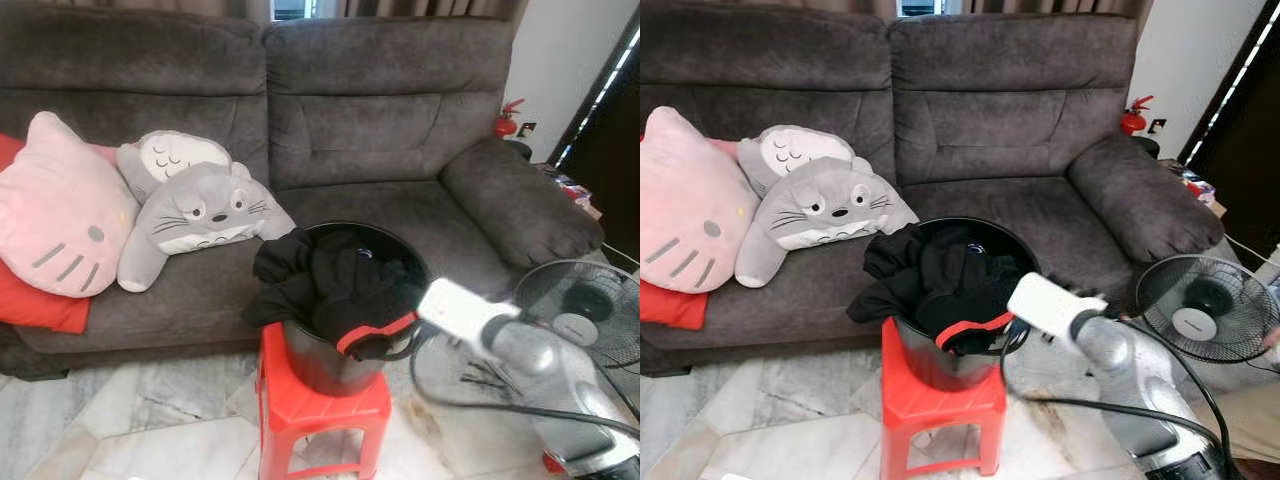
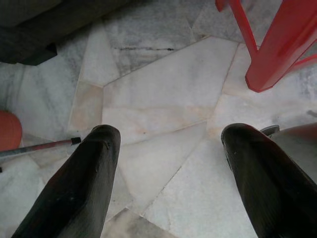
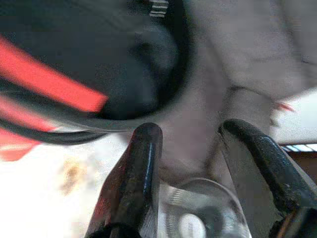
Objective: Hang hanger
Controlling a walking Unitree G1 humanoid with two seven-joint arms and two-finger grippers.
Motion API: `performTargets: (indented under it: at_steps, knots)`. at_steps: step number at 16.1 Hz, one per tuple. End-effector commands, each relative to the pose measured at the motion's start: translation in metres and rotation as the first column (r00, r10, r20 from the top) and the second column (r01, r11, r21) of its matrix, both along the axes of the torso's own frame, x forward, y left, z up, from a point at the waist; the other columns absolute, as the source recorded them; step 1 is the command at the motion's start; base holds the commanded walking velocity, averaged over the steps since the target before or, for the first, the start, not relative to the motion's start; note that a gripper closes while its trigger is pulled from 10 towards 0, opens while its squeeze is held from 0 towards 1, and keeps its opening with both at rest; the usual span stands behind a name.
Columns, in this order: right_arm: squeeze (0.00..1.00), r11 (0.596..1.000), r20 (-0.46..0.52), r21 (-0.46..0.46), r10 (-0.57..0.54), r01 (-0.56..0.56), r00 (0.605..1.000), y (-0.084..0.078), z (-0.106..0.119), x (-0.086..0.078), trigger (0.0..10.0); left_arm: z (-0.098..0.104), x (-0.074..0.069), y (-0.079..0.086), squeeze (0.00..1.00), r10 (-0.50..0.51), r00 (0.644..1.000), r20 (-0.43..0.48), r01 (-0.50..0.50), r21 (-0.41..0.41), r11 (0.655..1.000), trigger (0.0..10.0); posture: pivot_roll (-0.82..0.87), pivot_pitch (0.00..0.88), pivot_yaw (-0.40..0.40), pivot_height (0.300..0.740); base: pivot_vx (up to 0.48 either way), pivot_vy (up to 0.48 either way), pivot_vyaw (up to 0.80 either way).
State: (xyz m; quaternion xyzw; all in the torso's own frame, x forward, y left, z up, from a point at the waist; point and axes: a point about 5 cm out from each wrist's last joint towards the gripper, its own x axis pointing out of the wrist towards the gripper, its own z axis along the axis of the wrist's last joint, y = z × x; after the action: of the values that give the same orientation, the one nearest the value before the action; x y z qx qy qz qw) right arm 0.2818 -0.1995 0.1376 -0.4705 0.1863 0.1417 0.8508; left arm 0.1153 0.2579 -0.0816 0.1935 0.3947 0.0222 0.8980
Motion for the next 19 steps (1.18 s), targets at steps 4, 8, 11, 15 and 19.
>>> performTargets:
  at_steps: [4,8,11,15,19]
  knots:
    - [0.00,0.954,0.054,-0.296,-0.018,0.033,0.998,-0.033,-0.011,-0.004,10.0,-0.002,-0.002,-0.002,0.00,-0.014,1.000,-0.020,0.014,-0.007,1.000,10.0,-0.03,0.000,-0.072,0.740,0.000,0.000,0.00]
    - [0.00,0.973,0.029,-0.214,-0.084,0.088,0.996,-0.035,-0.028,0.001,10.0,-0.002,-0.002,-0.003,0.00,-0.014,1.000,-0.020,0.013,-0.013,1.000,10.0,-0.03,0.000,-0.071,0.740,0.000,0.000,0.00]
    - [0.00,0.996,0.088,-0.080,-0.042,0.050,0.995,-0.017,-0.026,0.016,10.0,-0.002,-0.002,-0.002,0.00,-0.012,1.000,-0.018,0.012,-0.012,1.000,10.0,-0.02,0.000,-0.072,0.740,0.000,0.000,0.00]
    - [0.00,0.968,0.171,-0.042,0.250,-0.246,0.953,0.031,-0.017,0.020,10.0,-0.002,-0.002,-0.001,0.00,-0.002,1.000,-0.017,0.002,-0.009,1.000,10.0,-0.02,0.000,-0.074,0.740,0.000,0.000,0.00]
    - [0.00,0.827,0.285,0.065,0.521,-0.559,0.804,0.082,0.009,0.007,10.0,-0.002,-0.002,-0.001,0.00,0.002,1.000,-0.015,-0.003,-0.008,1.000,10.0,-0.02,0.000,-0.077,0.740,0.000,0.000,0.00]
